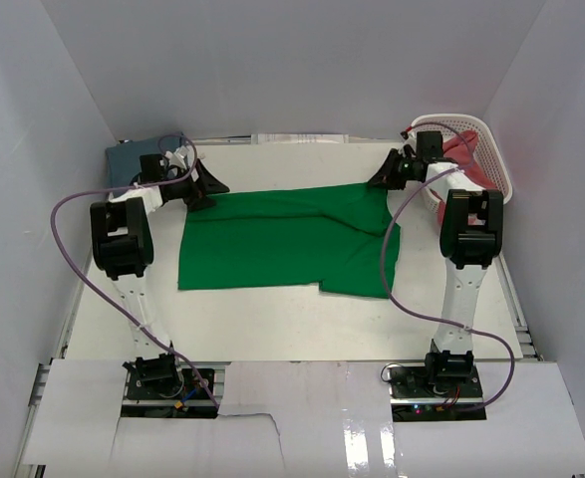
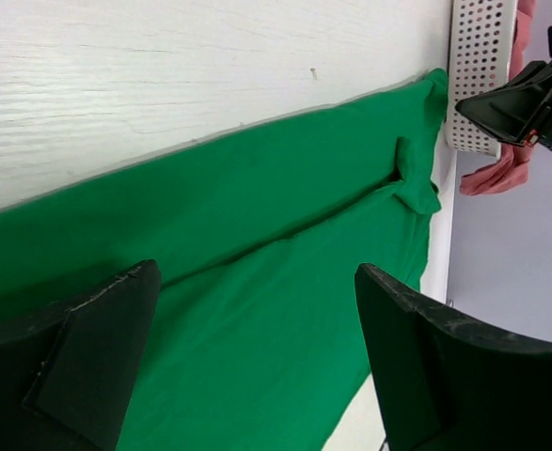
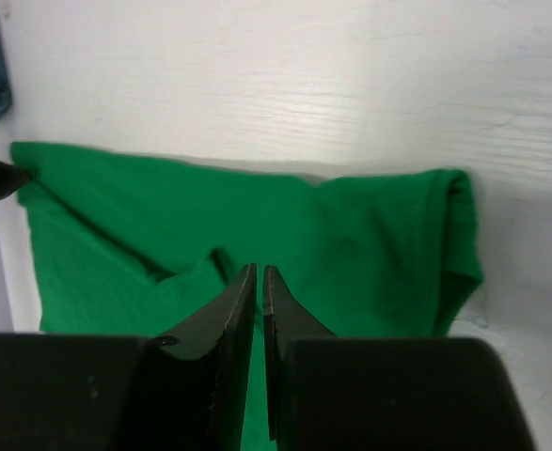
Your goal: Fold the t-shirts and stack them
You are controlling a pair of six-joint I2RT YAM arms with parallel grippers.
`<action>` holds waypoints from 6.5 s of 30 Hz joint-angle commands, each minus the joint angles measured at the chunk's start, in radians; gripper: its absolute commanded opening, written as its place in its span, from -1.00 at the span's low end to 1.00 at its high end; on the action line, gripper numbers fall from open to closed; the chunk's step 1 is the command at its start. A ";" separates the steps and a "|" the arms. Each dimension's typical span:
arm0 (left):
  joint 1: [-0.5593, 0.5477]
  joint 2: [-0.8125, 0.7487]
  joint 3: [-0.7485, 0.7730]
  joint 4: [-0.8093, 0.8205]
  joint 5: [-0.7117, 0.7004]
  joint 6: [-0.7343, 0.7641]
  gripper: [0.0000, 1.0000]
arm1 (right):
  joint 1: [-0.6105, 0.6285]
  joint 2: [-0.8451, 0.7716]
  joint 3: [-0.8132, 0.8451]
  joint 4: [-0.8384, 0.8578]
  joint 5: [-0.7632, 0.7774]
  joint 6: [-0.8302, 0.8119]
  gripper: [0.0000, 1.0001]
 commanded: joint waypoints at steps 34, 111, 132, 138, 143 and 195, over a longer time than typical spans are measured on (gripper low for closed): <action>0.003 -1.479 -0.548 0.008 -0.544 0.199 0.96 | 0.047 -0.477 -0.374 0.113 -0.069 -0.034 -0.77; -0.281 -0.335 -0.065 -0.014 -0.621 0.376 0.96 | 0.327 0.158 0.290 -0.021 -0.193 0.035 -0.10; -0.439 -0.152 0.086 -0.138 -0.591 0.466 0.89 | 0.405 0.333 0.373 0.166 -0.287 0.214 -0.85; -0.441 -0.132 0.079 -0.149 -0.657 0.471 0.86 | 0.405 0.380 0.411 0.166 -0.278 0.219 -0.84; -0.451 -0.106 0.084 -0.164 -0.763 0.474 0.82 | 0.405 0.390 0.410 0.168 -0.267 0.216 -0.85; -0.480 -0.282 -0.075 -0.377 -1.090 0.308 0.68 | 0.403 0.344 0.316 0.205 -0.239 0.214 -0.85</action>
